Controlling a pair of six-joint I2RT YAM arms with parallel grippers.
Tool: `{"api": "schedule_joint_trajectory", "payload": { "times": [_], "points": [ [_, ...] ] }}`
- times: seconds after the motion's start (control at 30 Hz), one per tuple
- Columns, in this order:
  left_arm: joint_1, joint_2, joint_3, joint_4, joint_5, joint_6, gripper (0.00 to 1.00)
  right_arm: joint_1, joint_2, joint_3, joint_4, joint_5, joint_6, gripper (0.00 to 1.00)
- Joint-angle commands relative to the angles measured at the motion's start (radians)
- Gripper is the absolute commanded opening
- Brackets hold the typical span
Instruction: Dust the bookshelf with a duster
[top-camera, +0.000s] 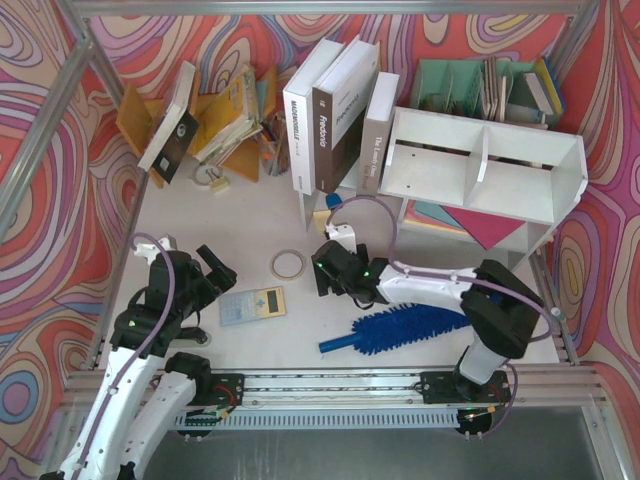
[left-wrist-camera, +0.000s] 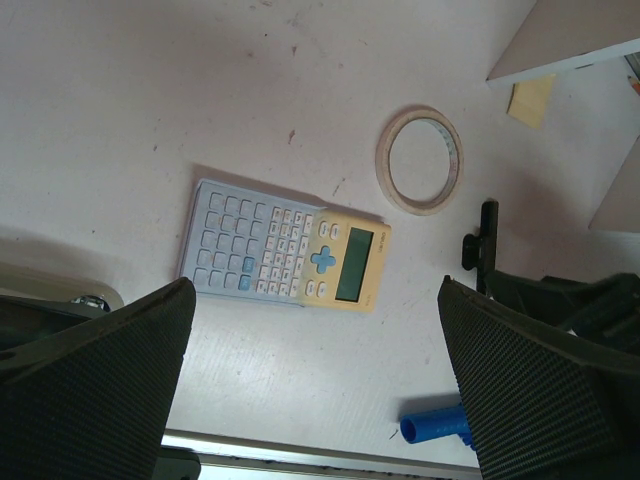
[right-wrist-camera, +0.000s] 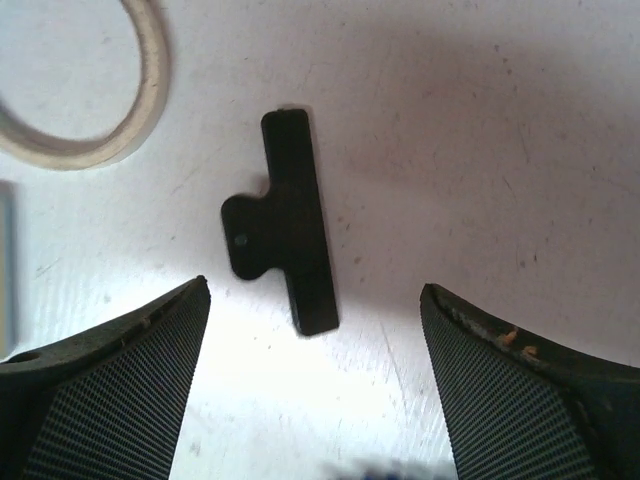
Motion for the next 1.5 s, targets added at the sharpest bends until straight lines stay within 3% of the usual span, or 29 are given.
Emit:
{"api": "schedule_joint_trajectory", "payload": {
  "times": [0.0, 0.17, 0.5, 0.63, 0.83, 0.97, 1.13, 1.27, 1.47],
  "points": [
    [-0.002, -0.007, -0.011, 0.005, -0.010, 0.008, 0.98, 0.067, -0.111, -0.052, -0.089, 0.108, 0.123, 0.77],
    [-0.004, -0.015, -0.014, 0.003, -0.009, 0.006, 0.98, 0.155, -0.234, -0.098, -0.291, 0.246, 0.294, 0.77],
    [-0.004, -0.014, -0.018, 0.013, 0.001, 0.011, 0.98, 0.164, -0.523, -0.231, -0.665, 0.473, 0.642, 0.67],
    [-0.004, -0.020, -0.020, 0.013, 0.006, 0.010, 0.99, 0.163, -0.516, -0.205, -0.821, 0.523, 0.780, 0.66],
    [-0.004, -0.040, -0.026, 0.012, 0.006, 0.006, 0.98, 0.164, -0.455, -0.170, -1.142, 0.554, 1.170, 0.68],
    [-0.004, -0.050, -0.037, 0.024, 0.008, 0.006, 0.98, 0.125, -0.490, -0.180, -1.117, 0.552, 1.135, 0.69],
    [-0.004, -0.023, -0.038, 0.047, 0.028, 0.022, 0.99, -0.030, -0.660, -0.275, -1.034, 0.518, 1.098, 0.70],
    [-0.004, 0.013, -0.031, 0.056, 0.044, 0.035, 0.98, -0.069, -0.783, -0.325, -1.070, 0.551, 1.195, 0.70],
    [-0.004, 0.011, -0.035, 0.062, 0.062, 0.035, 0.99, -0.120, -0.795, -0.324, -1.077, 0.578, 1.200, 0.72]
  ]
}}
